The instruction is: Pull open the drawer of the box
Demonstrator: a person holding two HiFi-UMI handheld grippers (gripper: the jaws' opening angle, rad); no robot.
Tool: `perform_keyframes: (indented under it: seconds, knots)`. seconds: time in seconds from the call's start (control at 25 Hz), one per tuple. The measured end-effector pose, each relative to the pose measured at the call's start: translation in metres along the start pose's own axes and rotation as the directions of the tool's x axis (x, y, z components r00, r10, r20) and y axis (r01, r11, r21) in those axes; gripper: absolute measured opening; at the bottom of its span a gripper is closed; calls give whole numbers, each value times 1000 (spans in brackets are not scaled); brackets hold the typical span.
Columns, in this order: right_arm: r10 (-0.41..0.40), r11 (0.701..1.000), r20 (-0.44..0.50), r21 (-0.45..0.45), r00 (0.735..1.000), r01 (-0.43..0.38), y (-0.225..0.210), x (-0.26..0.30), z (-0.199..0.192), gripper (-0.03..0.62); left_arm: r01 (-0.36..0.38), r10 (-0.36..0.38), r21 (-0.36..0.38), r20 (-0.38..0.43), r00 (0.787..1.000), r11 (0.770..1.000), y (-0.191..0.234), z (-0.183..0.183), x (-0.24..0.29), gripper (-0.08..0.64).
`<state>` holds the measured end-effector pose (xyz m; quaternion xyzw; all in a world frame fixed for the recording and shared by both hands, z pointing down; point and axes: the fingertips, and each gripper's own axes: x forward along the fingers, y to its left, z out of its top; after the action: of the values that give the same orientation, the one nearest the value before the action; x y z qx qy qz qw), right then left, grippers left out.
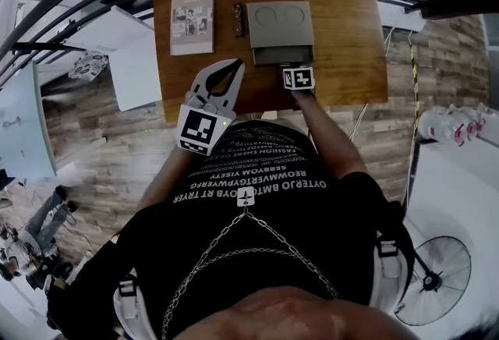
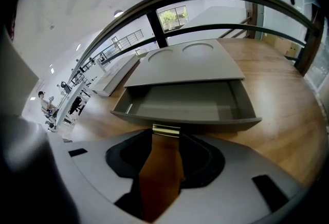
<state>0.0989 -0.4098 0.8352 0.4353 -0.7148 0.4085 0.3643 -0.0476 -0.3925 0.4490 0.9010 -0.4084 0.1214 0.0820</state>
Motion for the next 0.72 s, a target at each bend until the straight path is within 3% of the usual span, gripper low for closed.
perform_keyframes:
  seconds: [0.72]
  knots:
    - [29, 999, -30, -37, 999, -30, 4, -6, -33, 163, -15, 15, 5, 15, 1000, 1000, -23, 1, -7, 5]
